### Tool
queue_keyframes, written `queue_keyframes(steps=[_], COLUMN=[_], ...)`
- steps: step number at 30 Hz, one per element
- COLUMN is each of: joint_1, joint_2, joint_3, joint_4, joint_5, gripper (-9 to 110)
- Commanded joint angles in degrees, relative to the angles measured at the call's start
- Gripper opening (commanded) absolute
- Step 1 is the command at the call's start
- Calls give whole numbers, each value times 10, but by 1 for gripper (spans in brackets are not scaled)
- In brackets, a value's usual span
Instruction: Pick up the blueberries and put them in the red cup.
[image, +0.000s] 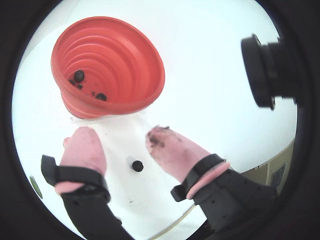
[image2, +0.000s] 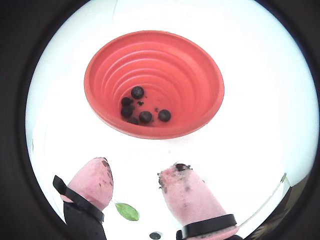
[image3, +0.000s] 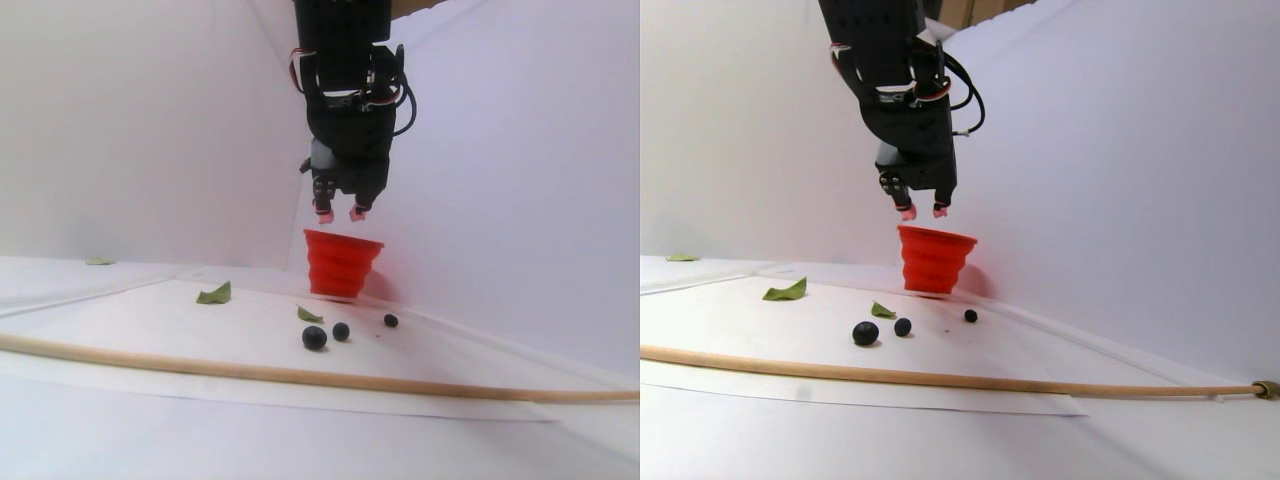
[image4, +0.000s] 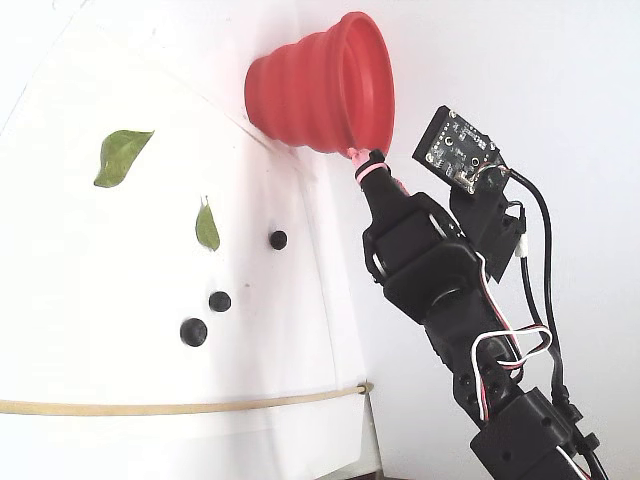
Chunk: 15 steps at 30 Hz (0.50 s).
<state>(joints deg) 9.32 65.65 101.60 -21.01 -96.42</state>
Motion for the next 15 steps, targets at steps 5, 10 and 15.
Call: queue_keyframes(steps=[5, 10, 15], joint_1=[9, 11, 15], joint_2=[127, 142, 156], joint_3=[20, 41, 71], joint_4=[7, 14, 19], joint_5=[28, 44, 54], gripper=[18, 18, 18])
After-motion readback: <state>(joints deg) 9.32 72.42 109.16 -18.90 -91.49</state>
